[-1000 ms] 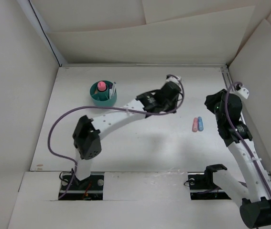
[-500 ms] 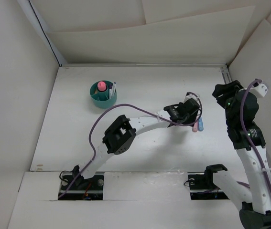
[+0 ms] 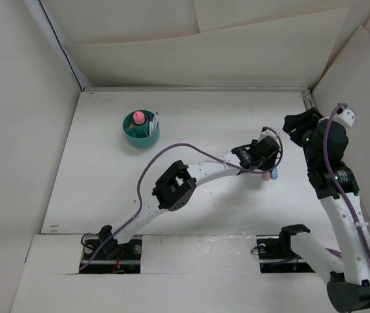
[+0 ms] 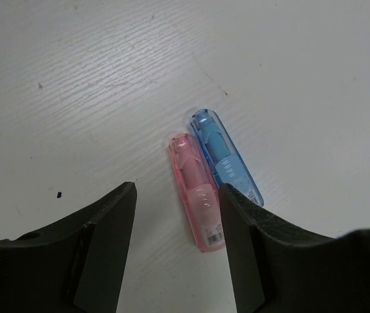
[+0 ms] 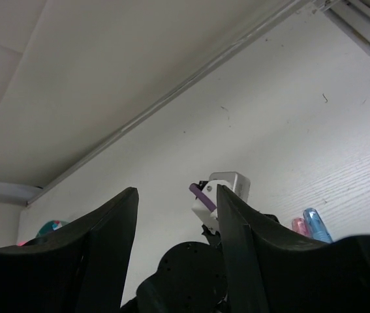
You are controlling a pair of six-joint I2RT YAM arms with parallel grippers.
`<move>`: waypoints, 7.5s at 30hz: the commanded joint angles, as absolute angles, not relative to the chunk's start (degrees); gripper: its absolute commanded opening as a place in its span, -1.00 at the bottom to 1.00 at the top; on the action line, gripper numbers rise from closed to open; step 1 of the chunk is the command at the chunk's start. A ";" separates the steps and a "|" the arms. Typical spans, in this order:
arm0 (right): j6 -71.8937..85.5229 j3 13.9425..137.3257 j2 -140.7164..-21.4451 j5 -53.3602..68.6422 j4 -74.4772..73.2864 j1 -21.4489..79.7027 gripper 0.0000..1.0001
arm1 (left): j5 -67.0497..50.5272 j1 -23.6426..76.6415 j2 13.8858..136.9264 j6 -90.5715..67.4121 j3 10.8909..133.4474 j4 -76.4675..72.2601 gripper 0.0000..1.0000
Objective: Sort the stationery into containers
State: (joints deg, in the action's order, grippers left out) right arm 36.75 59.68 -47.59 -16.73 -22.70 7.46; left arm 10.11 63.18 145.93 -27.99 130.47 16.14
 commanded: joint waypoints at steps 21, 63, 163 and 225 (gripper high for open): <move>34.72 59.42 -45.35 -12.66 -18.81 7.03 0.15 | 16.35 65.21 151.78 -24.35 135.88 15.03 -0.23; 34.19 57.66 -44.82 -9.14 -17.75 7.03 0.17 | 26.80 65.21 149.77 -18.37 130.43 16.79 -0.39; 34.28 48.87 -50.01 -4.31 -6.86 10.28 0.15 | 56.25 14.33 111.80 -22.85 80.68 -8.79 -0.54; 33.75 48.87 -51.50 -2.20 -6.86 12.48 0.15 | -1.76 -17.58 135.52 -41.75 118.12 24.08 -0.28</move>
State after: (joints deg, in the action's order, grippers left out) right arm 34.65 48.75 -51.11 -2.94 -9.76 11.62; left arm 0.64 -16.60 135.50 -41.21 114.80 23.94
